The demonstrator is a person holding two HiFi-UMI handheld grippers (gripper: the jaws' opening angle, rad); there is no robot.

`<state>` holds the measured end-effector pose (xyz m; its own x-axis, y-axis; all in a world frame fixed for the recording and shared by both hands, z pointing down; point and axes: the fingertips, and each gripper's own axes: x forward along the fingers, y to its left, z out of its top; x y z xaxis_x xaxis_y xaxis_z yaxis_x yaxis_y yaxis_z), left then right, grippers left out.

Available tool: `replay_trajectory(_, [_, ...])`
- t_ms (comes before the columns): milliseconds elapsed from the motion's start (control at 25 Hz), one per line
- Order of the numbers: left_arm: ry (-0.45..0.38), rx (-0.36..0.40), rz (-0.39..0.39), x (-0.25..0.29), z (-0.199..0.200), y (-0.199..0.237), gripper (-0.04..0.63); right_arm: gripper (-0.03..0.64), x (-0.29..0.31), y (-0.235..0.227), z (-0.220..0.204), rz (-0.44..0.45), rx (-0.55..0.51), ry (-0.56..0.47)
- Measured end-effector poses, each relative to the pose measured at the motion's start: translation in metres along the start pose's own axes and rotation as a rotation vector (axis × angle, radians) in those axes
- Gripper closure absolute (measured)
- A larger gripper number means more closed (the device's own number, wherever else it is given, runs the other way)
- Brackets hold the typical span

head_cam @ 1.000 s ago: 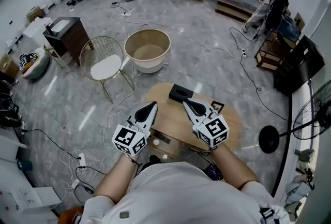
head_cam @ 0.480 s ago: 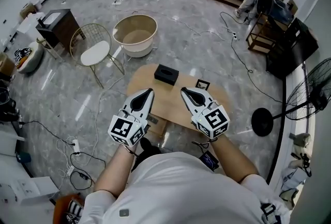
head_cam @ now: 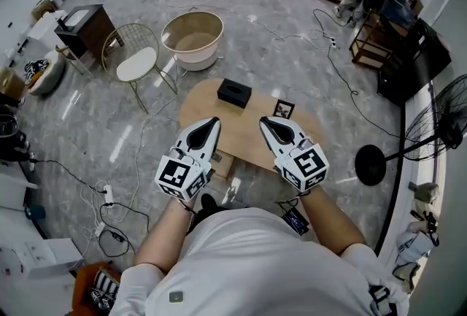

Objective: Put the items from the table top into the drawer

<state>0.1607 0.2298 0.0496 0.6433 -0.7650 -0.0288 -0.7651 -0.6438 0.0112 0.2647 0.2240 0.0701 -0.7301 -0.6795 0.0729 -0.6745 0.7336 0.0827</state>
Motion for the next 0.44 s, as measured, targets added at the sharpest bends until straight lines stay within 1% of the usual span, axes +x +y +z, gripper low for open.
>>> replay_trajectory(240, [-0.011,0.012,0.01,-0.011,0.008,-0.004,0.586,0.589,-0.006,0.007,0.007,-0.001,0.0,-0.017])
replay_trajectory(440, [-0.014,0.004,0.014,-0.018,0.008,-0.008,0.586,0.589,-0.009,0.014,0.009,0.0,-0.003,-0.018])
